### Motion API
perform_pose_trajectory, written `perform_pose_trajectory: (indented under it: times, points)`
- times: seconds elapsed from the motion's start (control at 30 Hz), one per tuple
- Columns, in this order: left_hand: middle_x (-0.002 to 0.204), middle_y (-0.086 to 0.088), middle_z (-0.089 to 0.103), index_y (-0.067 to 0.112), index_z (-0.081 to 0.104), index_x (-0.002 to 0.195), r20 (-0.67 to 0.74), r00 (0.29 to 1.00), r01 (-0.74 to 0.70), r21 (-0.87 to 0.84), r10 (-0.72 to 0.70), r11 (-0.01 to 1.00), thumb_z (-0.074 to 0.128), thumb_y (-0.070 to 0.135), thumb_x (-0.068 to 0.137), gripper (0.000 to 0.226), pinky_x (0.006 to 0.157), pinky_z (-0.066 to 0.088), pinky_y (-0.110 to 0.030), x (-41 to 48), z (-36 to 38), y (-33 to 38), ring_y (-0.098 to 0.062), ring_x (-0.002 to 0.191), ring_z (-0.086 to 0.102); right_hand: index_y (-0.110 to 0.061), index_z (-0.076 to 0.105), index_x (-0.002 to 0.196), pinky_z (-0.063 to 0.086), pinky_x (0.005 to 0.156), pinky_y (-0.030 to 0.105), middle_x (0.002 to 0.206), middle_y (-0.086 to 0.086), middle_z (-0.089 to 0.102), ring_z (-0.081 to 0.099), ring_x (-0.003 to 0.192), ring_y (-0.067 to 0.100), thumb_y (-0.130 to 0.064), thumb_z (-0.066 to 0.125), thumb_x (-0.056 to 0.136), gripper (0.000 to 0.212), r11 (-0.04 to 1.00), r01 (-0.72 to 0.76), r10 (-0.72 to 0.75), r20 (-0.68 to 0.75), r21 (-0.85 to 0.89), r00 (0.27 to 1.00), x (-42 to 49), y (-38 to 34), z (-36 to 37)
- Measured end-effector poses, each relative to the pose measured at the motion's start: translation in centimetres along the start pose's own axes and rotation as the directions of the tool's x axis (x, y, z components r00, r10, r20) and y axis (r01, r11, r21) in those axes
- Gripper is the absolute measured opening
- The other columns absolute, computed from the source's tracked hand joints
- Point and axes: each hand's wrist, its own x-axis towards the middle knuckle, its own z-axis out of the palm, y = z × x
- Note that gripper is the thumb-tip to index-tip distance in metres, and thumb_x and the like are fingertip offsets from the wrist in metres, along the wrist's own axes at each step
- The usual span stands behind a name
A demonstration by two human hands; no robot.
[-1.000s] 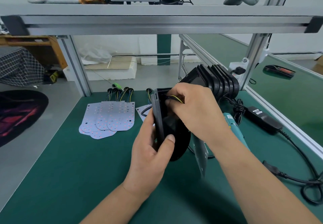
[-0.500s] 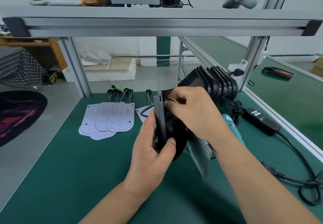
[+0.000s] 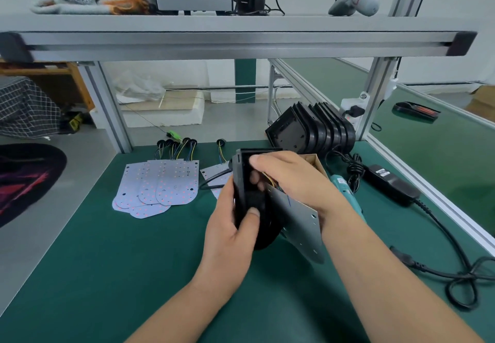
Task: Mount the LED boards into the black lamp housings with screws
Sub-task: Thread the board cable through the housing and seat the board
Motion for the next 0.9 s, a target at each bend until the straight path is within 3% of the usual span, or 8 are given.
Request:
perform_pose_trajectory:
  times: [0.07, 0.13, 0.23, 0.3, 0.4, 0.6, 0.73, 0.9]
  points:
    - [0.14, 0.009, 0.067, 0.041, 0.057, 0.142, -0.027, 0.999, 0.02, -0.046, -0.021, 0.999, 0.047, -0.002, 0.097, 0.063, 0.112, 0.045, -0.024, 0.3, -0.2, -0.1, -0.012, 0.136, 0.058, -0.007, 0.08, 0.089, 0.056, 0.079, 0.036, 0.092, 0.01, 0.077, 0.07, 0.082, 0.021, -0.031, 0.063, 0.097, 0.03, 0.947, -0.083, 0.093, -0.017, 0.309, 0.996, -0.3, 0.9, 0.2]
    - [0.138, 0.009, 0.068, 0.045, 0.061, 0.137, -0.06, 0.995, 0.071, -0.089, -0.076, 0.994, 0.048, 0.002, 0.096, 0.06, 0.105, 0.048, -0.02, 0.4, -0.4, -0.4, -0.01, 0.132, 0.06, -0.008, 0.081, 0.102, 0.059, 0.094, 0.043, 0.105, 0.013, 0.08, 0.078, 0.097, 0.026, -0.024, 0.061, 0.101, 0.026, 0.921, -0.031, 0.092, -0.139, 0.388, 0.986, -0.4, 1.9, 0.4]
    - [0.137, 0.004, 0.069, 0.036, 0.063, 0.137, -0.086, 0.979, 0.171, -0.162, -0.186, 0.972, 0.053, 0.012, 0.096, 0.049, 0.112, 0.048, -0.042, 0.0, -0.6, -1.6, -0.017, 0.13, 0.062, -0.023, 0.076, 0.122, 0.054, 0.106, 0.046, 0.119, 0.001, 0.079, 0.073, 0.114, 0.02, -0.035, 0.05, 0.107, 0.033, 0.974, 0.103, -0.055, -0.23, 0.202, 0.972, -1.6, 3.2, -0.1]
    - [0.139, 0.0, 0.068, 0.03, 0.061, 0.14, -0.09, 0.969, 0.207, -0.196, -0.228, 0.958, 0.054, 0.014, 0.096, 0.047, 0.117, 0.043, -0.054, -0.2, -0.8, -2.0, -0.023, 0.133, 0.06, -0.038, 0.068, 0.136, 0.053, 0.106, 0.037, 0.132, -0.016, 0.071, 0.065, 0.123, 0.008, -0.055, 0.051, 0.101, 0.043, 0.986, 0.164, -0.164, -0.099, -0.011, 0.981, -3.2, 4.0, -1.5]
    - [0.138, -0.004, 0.068, 0.026, 0.061, 0.14, -0.053, 0.973, 0.211, -0.178, -0.224, 0.961, 0.053, 0.013, 0.098, 0.045, 0.115, 0.044, -0.059, -0.2, -0.8, -1.7, -0.03, 0.132, 0.06, -0.043, 0.056, 0.149, 0.049, 0.096, 0.027, 0.129, -0.029, 0.06, 0.057, 0.11, 0.005, -0.069, 0.069, 0.088, 0.067, 0.964, 0.201, -0.176, 0.15, -0.174, 0.973, -5.0, 4.6, -2.9]
    - [0.131, -0.012, 0.072, 0.026, 0.062, 0.137, 0.1, 0.962, 0.272, -0.235, -0.255, 0.933, 0.049, 0.007, 0.11, 0.036, 0.091, 0.06, -0.037, -0.9, -0.5, -1.0, -0.031, 0.116, 0.071, -0.042, 0.068, 0.135, 0.034, 0.113, 0.016, 0.148, -0.015, 0.035, 0.037, 0.144, 0.01, -0.034, 0.077, 0.093, 0.043, 0.874, 0.323, -0.213, 0.311, -0.363, 0.926, -4.1, 5.2, -0.7]
    - [0.126, -0.011, 0.074, 0.028, 0.065, 0.133, 0.106, 0.941, 0.337, -0.241, -0.321, 0.91, 0.053, 0.008, 0.107, 0.035, 0.091, 0.061, -0.046, -0.6, -0.6, -1.0, -0.034, 0.113, 0.072, -0.04, 0.072, 0.12, 0.036, 0.103, 0.011, 0.144, -0.021, 0.034, 0.041, 0.134, 0.004, -0.041, 0.083, 0.086, 0.035, 0.86, 0.323, -0.244, 0.237, -0.396, 0.94, -3.1, 6.0, 0.3]
    - [0.13, -0.007, 0.074, 0.03, 0.066, 0.137, 0.095, 0.933, 0.361, -0.257, -0.348, 0.897, 0.061, 0.021, 0.102, 0.037, 0.088, 0.057, -0.04, -0.3, -0.6, -1.1, -0.028, 0.112, 0.07, -0.04, 0.066, 0.107, 0.037, 0.083, 0.008, 0.135, -0.027, 0.043, 0.052, 0.111, -0.007, -0.048, 0.083, 0.08, 0.033, 0.853, 0.255, -0.261, 0.05, -0.455, 0.964, -2.1, 6.1, -0.4]
